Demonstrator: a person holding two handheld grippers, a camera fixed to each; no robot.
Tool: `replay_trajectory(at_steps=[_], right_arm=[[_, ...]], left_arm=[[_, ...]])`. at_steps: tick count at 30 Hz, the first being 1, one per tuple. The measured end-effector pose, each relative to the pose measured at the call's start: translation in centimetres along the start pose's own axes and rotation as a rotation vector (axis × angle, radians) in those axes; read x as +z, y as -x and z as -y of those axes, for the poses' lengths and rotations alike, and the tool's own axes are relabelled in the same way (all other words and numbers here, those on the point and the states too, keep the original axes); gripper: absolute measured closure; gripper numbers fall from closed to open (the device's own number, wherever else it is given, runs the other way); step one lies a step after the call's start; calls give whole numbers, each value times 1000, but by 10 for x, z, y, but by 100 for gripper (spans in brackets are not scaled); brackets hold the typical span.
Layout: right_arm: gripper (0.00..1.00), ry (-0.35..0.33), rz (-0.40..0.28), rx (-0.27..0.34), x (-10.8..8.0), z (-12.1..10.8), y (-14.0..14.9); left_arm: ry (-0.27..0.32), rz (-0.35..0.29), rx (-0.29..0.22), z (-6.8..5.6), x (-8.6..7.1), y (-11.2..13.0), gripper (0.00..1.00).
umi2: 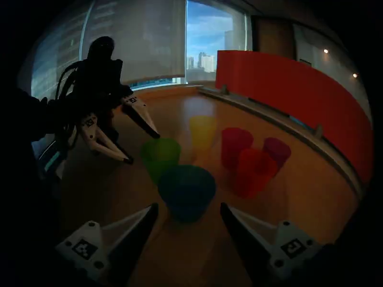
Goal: Pour water
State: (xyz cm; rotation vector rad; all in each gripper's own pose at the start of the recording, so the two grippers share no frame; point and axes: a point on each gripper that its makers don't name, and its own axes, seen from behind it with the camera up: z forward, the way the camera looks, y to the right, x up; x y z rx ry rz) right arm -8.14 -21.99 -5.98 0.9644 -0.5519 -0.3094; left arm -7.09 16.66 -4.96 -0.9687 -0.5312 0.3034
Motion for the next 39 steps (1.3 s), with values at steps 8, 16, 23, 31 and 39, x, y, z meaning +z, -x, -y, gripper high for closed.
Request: replay_trajectory(at_steps=[8, 16, 23, 31, 39], right_arm=[[0, -6, 5, -3, 12, -1, -2], [0, -19, 11, -13, 23, 0, -6], [0, -33, 10, -20, 31, 3, -10], [1, -36, 5, -11, 35, 2, -10], [9, -47, 4, 0, 37, 4, -9]], left_arm=[[11, 17, 7, 1, 11, 1, 1], [29, 31, 19, -3, 23, -2, 1], [39, 34, 27, -3, 30, -6, 1], [40, 34, 17, -1, 35, -9, 5], [40, 37, 7, -1, 37, -8, 8]])
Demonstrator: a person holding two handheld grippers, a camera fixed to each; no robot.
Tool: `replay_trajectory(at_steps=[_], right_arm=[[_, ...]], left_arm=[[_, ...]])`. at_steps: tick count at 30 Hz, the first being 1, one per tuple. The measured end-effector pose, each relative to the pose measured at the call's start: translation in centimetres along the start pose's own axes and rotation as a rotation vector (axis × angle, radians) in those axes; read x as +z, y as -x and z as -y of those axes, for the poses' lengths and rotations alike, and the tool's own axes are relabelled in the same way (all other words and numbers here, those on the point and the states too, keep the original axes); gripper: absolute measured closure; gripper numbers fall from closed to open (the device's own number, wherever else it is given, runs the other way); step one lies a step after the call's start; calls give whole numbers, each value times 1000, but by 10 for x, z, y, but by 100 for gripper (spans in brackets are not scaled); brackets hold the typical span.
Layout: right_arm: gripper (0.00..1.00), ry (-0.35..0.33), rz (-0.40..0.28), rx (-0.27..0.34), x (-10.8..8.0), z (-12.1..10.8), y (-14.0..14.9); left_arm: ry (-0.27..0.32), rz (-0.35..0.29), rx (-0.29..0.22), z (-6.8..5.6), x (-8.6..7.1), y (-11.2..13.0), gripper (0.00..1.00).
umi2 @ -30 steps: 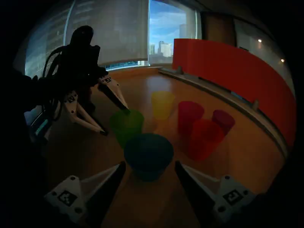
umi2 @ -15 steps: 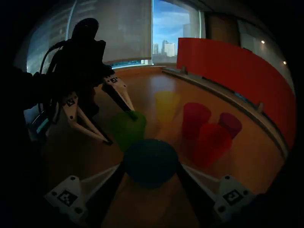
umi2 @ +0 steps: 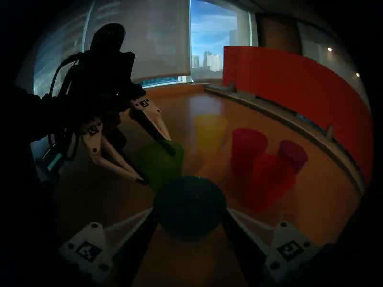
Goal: Pour water
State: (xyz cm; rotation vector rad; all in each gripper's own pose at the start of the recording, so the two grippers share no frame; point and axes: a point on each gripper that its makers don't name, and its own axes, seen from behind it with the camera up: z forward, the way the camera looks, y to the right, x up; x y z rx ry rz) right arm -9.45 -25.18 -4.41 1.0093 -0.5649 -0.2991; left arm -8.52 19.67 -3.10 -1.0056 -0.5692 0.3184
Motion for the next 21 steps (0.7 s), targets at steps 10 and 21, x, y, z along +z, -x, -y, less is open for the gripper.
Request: replay_trajectory(at_steps=[10, 21], right_arm=[[10, -1, -6, 1, -2, -1, 2], [11, 4, -32, -1, -18, 1, -8]], left_arm=[[-9, -8, -8, 3, -1, 0, 13], [-22, -42, -32, 4, -16, -15, 16]])
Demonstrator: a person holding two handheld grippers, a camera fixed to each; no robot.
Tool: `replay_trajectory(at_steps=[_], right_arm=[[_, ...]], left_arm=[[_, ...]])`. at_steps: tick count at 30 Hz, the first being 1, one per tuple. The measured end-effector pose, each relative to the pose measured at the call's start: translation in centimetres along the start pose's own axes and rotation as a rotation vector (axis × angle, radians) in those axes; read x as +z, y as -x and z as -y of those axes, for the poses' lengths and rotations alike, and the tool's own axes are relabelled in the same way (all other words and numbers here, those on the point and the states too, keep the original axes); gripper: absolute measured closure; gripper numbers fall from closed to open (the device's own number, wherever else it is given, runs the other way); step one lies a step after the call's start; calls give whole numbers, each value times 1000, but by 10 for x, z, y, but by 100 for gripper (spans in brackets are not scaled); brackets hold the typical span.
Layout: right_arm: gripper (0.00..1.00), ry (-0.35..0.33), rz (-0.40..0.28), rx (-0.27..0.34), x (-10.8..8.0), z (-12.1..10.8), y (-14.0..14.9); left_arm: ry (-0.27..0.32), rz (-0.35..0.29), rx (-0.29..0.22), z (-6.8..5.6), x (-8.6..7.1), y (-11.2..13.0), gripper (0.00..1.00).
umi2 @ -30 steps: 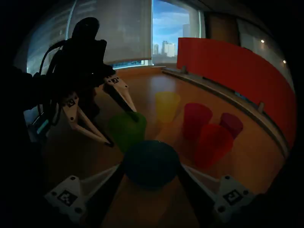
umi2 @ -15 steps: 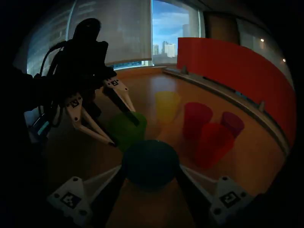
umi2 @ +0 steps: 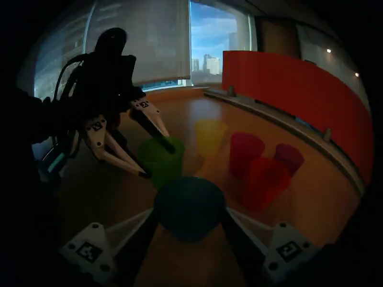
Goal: Pour water
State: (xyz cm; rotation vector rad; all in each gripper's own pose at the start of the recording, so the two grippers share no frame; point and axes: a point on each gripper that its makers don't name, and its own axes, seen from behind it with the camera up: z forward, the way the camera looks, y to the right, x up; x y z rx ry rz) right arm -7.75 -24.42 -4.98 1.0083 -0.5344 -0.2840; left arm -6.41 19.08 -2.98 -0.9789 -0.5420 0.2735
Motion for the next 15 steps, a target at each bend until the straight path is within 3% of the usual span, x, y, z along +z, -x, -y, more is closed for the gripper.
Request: replay_trajectory(at_steps=[15], right_arm=[[11, 37, -72, 2, -48, 5, -31]], left_arm=[[-54, -88, 6, -7, -38, -39, 16]])
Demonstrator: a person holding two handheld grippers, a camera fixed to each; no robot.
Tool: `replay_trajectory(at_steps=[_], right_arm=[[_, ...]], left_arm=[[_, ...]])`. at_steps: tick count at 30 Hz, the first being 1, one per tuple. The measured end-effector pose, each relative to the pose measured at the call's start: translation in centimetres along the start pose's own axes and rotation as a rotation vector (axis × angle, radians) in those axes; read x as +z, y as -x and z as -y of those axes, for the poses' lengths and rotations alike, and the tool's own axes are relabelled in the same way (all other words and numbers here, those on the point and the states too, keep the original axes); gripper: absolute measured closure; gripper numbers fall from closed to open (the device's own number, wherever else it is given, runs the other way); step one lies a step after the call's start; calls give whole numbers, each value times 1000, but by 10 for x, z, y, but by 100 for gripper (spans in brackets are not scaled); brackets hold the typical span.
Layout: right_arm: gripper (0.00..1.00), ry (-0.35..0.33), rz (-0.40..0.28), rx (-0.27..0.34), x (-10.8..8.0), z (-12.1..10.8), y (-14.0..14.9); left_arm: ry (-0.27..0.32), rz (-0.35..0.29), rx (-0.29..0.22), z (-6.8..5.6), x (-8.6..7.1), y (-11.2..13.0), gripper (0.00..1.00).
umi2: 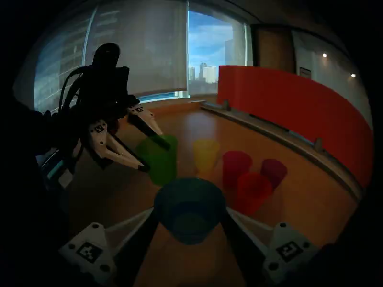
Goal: Pour water
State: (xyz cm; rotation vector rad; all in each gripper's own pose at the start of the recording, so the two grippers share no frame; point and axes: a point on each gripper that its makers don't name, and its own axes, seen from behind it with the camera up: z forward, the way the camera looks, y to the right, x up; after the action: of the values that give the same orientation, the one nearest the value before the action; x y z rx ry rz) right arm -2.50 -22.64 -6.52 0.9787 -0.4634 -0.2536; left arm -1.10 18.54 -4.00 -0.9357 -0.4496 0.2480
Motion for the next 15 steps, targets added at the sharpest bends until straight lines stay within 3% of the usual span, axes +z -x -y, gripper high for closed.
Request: replay_trajectory(at_steps=[15], right_arm=[[11, 41, -112, 3, -25, 4, -31]], left_arm=[[-45, -121, -27, -3, -27, -33, 16]])
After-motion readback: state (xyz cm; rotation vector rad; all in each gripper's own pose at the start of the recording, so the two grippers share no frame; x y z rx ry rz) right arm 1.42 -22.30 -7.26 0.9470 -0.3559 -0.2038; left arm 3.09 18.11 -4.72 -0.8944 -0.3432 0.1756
